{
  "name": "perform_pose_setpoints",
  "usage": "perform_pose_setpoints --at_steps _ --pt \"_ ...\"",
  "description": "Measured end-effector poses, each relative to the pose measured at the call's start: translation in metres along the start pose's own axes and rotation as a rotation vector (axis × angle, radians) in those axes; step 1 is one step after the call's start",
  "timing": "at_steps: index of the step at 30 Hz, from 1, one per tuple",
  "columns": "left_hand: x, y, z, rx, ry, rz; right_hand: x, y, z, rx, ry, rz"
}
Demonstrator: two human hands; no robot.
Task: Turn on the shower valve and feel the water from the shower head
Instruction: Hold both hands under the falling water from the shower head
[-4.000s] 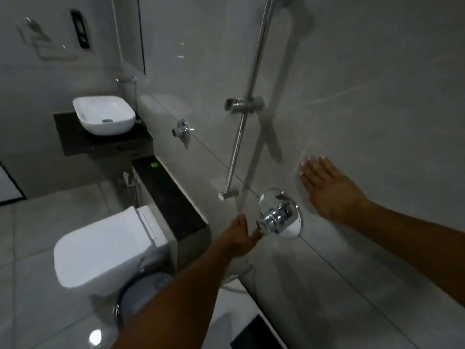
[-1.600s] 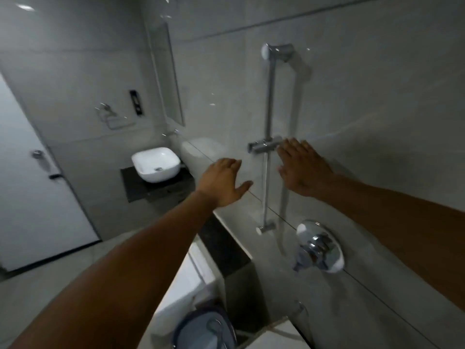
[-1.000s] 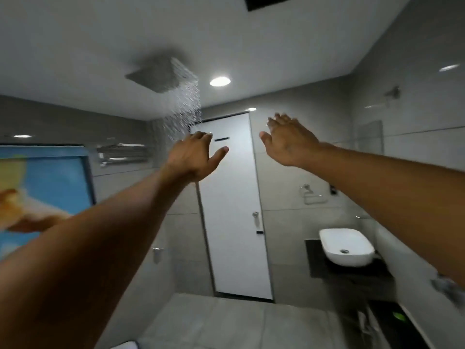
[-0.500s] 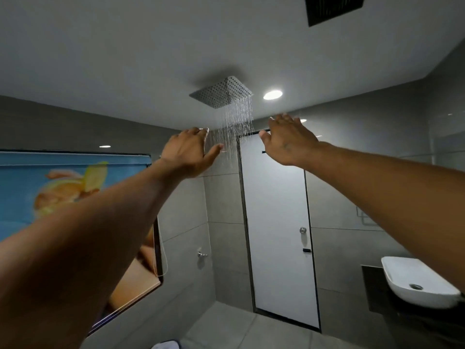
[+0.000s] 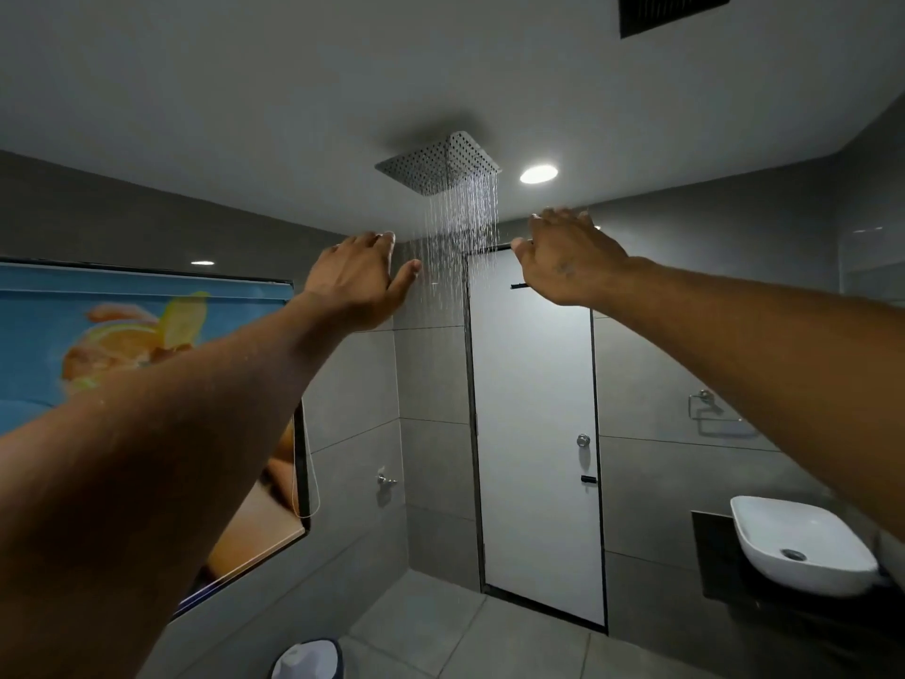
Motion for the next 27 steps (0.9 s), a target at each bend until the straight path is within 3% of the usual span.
perform_pose_setpoints --at_steps 27 --pt "-0.006 -0.009 -0.004 -0.028 0.009 -0.005 -0.004 -0.006 -0.001 -0.026 -0.011 0.036"
Point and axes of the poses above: each hand's wrist, its own x-axis towards the middle knuckle, its own z-axis out of the back of the hand, y = z × x, the point moved 3 cm from there along x, towards the middle knuckle, and after that the axes turned 14 degrees about -z, right-handed, at the moved point
